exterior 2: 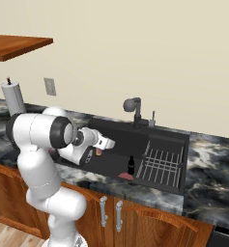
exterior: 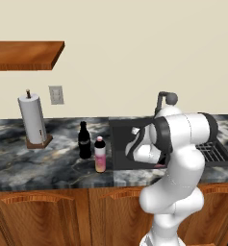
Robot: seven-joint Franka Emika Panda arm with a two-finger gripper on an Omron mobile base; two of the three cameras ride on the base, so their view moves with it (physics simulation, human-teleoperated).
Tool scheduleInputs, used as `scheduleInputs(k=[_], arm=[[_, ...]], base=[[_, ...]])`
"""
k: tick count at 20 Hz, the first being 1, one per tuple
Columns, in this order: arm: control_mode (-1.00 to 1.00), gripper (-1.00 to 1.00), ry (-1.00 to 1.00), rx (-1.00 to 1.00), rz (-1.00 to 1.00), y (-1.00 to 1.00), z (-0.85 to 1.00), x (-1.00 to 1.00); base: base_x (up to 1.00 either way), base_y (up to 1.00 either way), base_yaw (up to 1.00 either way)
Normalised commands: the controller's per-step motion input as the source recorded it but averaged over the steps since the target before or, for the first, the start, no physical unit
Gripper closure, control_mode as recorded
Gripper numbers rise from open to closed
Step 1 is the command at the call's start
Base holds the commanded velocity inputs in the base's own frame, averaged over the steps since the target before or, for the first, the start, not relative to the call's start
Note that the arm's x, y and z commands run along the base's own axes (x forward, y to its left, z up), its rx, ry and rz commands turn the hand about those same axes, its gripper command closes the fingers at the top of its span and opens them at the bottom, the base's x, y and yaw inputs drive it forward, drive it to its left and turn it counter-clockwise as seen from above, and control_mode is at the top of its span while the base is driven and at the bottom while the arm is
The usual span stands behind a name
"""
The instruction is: Place the large bottle from the dining counter next to the other large bottle outside the sink, and place the small bottle from the dining counter next to the other small bottle inside the sink.
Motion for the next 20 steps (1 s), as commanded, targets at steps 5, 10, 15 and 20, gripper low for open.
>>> scheduleInputs(k=[5,10,15,20], arm=[[-1.00,1.00,0.00,-0.01,0.00,-0.08,-0.35,0.02],[-1.00,1.00,0.00,-0.03,0.00,-0.07,-0.40,0.10],[-1.00,1.00,0.00,-0.03,0.00,-0.04,-0.37,0.15],[-1.00,1.00,0.00,-0.03,0.00,-0.03,-0.32,0.09]], base=[[0.00,0.00,0.00],[0.00,0.00,0.00],[0.00,0.00,0.00],[0.00,0.00,0.00]])
